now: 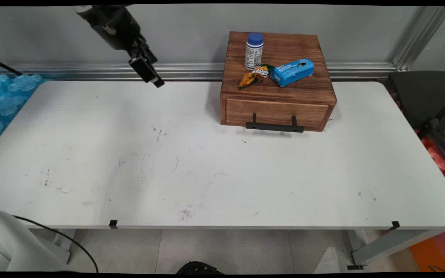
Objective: Open the drawer
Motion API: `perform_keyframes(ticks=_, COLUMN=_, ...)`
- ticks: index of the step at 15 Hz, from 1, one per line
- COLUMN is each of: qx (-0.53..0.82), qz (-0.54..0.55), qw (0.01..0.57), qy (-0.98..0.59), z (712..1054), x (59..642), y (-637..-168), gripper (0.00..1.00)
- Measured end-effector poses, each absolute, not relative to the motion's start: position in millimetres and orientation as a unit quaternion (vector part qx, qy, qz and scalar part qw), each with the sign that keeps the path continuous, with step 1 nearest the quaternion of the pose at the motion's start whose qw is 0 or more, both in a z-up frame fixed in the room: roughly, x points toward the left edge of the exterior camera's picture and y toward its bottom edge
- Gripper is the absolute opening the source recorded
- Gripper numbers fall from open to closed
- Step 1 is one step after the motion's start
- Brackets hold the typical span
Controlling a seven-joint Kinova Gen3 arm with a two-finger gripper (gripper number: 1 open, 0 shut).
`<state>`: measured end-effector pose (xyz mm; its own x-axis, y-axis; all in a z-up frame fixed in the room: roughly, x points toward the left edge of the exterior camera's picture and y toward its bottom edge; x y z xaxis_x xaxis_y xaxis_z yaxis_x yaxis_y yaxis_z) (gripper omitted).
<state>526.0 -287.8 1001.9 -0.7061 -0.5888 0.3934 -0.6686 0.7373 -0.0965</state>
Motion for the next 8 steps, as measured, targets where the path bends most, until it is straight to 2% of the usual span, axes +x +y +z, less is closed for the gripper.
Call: perform_keyframes(ticks=8, qx=0.247, qz=0.120, qw=0.177, qy=-0.945, z=988, x=454, y=-311, gripper=1.00)
